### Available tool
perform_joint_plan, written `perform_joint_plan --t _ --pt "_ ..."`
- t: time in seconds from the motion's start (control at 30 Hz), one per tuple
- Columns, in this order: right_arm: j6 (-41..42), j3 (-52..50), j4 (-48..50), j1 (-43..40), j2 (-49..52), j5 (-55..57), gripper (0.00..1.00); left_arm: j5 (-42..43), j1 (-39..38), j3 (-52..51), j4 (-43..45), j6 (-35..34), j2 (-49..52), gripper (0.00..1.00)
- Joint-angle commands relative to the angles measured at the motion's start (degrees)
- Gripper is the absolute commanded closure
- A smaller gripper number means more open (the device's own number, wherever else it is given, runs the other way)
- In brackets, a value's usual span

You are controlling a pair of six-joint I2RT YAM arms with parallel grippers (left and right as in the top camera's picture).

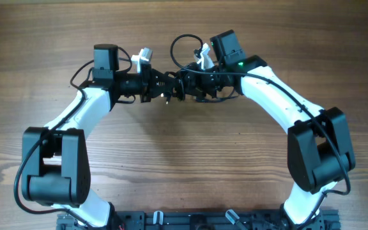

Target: Untangle cables

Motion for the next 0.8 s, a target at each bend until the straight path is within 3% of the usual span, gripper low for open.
perform_joint_plan --t 0.0,0.1,0.23,0.57,0.7,0.77 --pt "-9.4 -0.28 -5.38 -3.69 0.66 1.68 0.96 -3.08 -0.35 1.25 -0.68 0.15 -1.51 0.96" --pt "-14.27 -0.28 -12.2 -8.15 0.66 9.27 0.95 -15.76 -0.35 1.25 -10.6 3.37 -1.49 0.96" --pt "-14.43 -0.28 -19.34 -9.16 0.66 32.52 0.96 -35.41 -0.39 1.25 -22.91 3.34 -1.51 0.96" --pt "-12.94 -0.28 -25.53 -9.18 0.66 54.86 0.96 -45.11 -2.97 1.25 -26.34 7.67 -1.49 0.96" --pt "-14.88 -0.24 -25.51 -9.18 0.66 55.82 0.96 -55.12 -6.01 1.22 -28.85 7.67 -1.49 0.96" --pt "-17.9 -0.2 -25.09 -9.16 0.66 52.76 0.96 -55.15 -7.28 1.25 -28.76 7.63 -1.49 0.96"
